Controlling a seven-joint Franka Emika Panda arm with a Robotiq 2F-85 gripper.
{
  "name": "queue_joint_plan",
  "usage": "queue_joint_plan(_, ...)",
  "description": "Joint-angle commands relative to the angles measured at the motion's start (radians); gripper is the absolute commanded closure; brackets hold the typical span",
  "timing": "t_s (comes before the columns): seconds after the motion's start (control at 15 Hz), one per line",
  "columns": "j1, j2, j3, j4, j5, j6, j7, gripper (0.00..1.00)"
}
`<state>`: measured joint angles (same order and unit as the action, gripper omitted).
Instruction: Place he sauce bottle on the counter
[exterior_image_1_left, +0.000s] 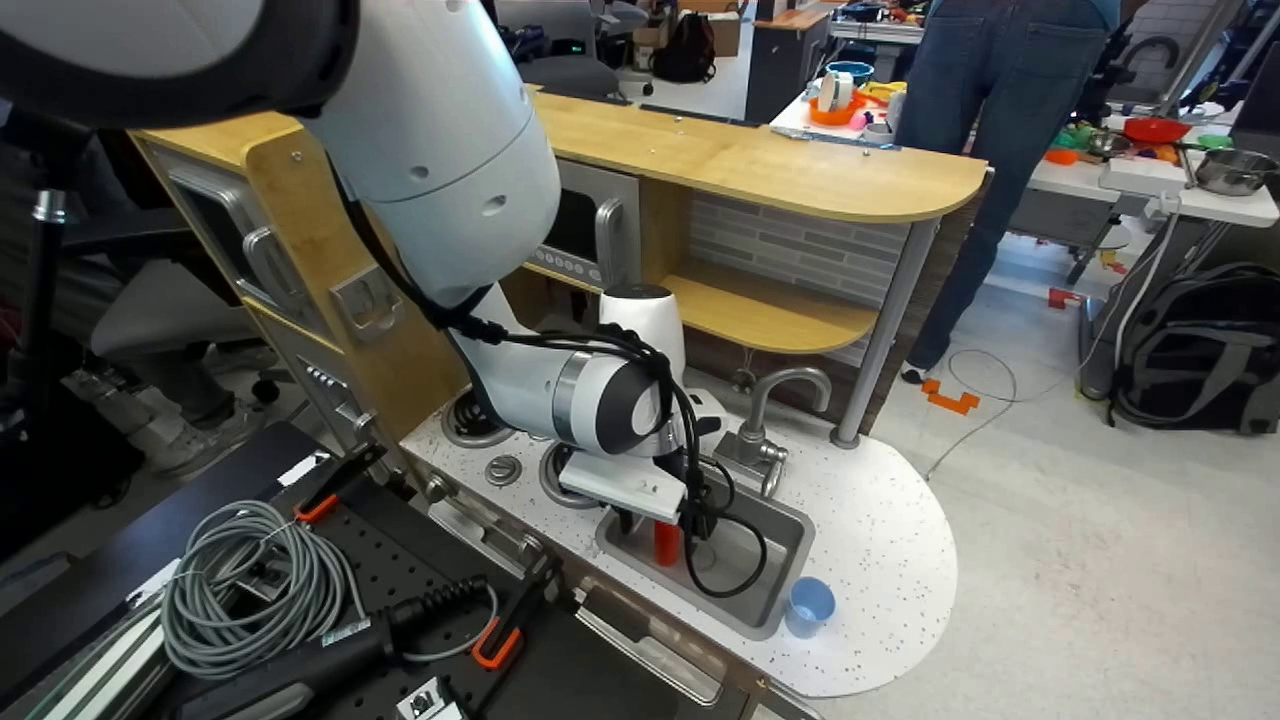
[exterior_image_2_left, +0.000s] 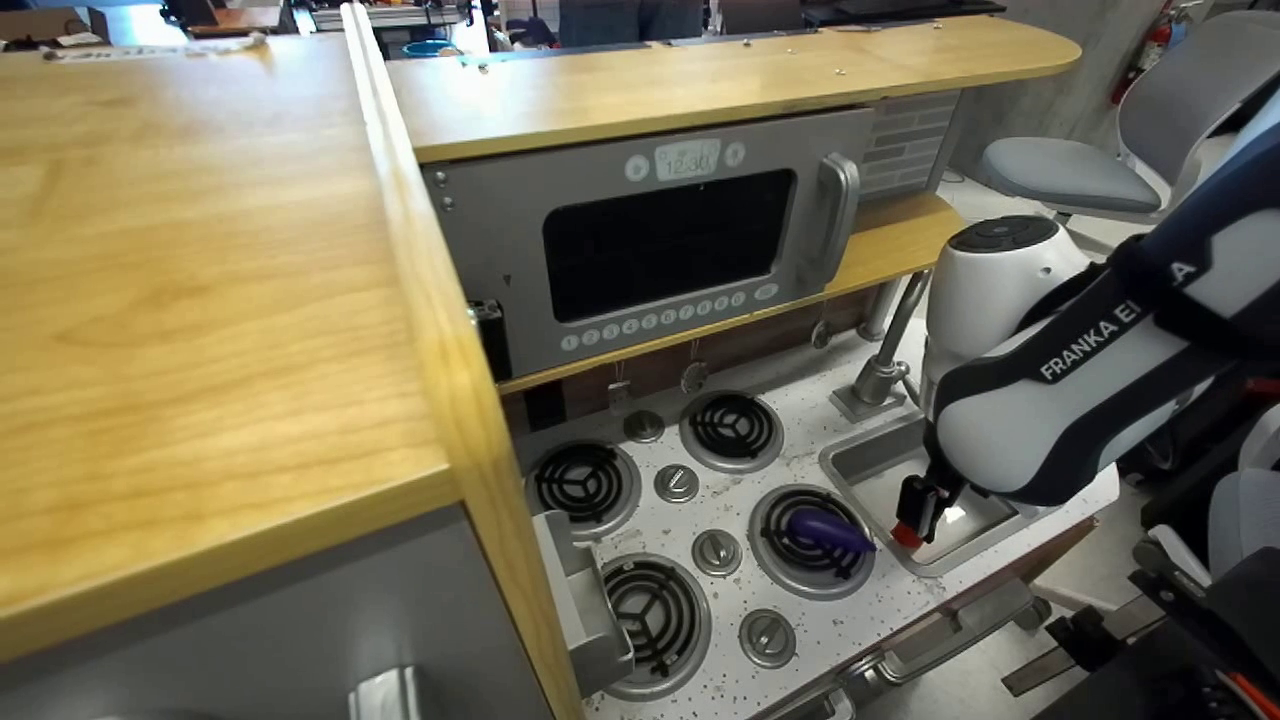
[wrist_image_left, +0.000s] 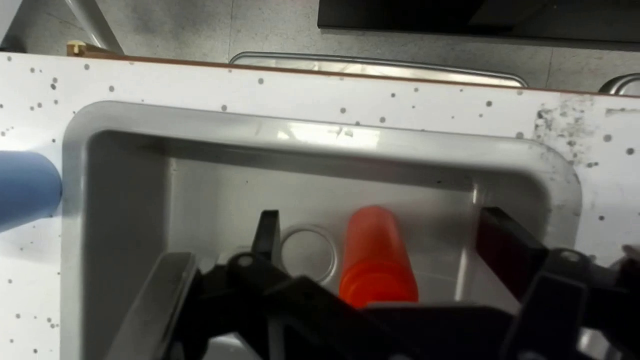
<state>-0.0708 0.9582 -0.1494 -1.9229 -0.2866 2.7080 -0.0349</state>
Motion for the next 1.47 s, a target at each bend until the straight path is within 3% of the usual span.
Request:
queue_joint_plan(0.0,-0.003,0.035,0.007,0.044,0.014,0.026,-0.046,0.00)
queue_joint_plan(0.33,0.010,0.059,0.002,0.086,0.008,0.025,-0.056,0.00)
queue_joint_plan(0.47,0.007,0.069,0.007,0.105,0.013,0.010,-0.063,0.26)
queue_joint_plan(1.0,-0.006,0.068,0.015,0.117,0.034,-0.012,-0.058,0.87)
queue_joint_plan(1.4,-0.084,-0.057,0.051,0.031,0.118,-0.001,-0.083,0.87)
